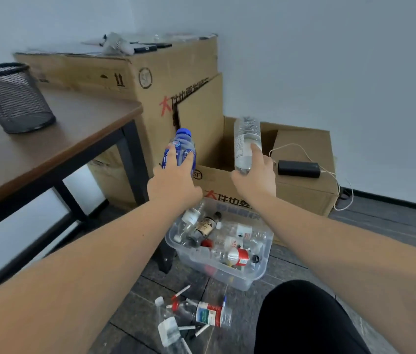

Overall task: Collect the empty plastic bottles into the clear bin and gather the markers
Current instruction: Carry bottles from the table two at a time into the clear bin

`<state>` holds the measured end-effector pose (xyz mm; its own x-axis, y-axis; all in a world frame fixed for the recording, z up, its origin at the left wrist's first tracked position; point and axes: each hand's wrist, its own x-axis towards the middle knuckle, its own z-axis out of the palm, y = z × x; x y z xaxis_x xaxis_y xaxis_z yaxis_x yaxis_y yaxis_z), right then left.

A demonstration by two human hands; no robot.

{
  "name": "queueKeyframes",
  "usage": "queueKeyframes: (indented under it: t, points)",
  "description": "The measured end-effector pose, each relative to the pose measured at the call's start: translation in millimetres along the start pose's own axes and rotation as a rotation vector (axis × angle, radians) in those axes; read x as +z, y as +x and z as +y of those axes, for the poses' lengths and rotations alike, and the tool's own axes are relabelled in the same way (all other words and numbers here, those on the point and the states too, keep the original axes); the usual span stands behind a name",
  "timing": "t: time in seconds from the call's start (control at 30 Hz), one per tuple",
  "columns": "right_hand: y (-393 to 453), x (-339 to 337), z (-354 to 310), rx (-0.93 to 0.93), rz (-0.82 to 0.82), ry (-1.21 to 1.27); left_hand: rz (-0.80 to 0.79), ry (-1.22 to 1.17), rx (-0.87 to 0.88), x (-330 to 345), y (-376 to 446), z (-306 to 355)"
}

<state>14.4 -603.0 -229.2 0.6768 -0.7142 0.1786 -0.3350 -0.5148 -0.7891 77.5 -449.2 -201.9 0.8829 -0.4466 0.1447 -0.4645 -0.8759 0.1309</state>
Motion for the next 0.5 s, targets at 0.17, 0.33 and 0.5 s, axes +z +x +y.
queueKeyframes:
  t: [0.17,0.33,0.5]
  points:
    - [20.9,33.5,70.5,0.108,-0.062,-0.032,-0.157,0.034,0.002,84.5,24.6,13.4]
    - [36.4,62.5,121.2,0.113,-0.075,-0.058,-0.269,0.058,0.028,159.3,40.9,13.0]
    - [45.0,88.0,155.8,0.037,-0.141,-0.139,-0.351,0.084,0.073,221.3,54.4,7.8]
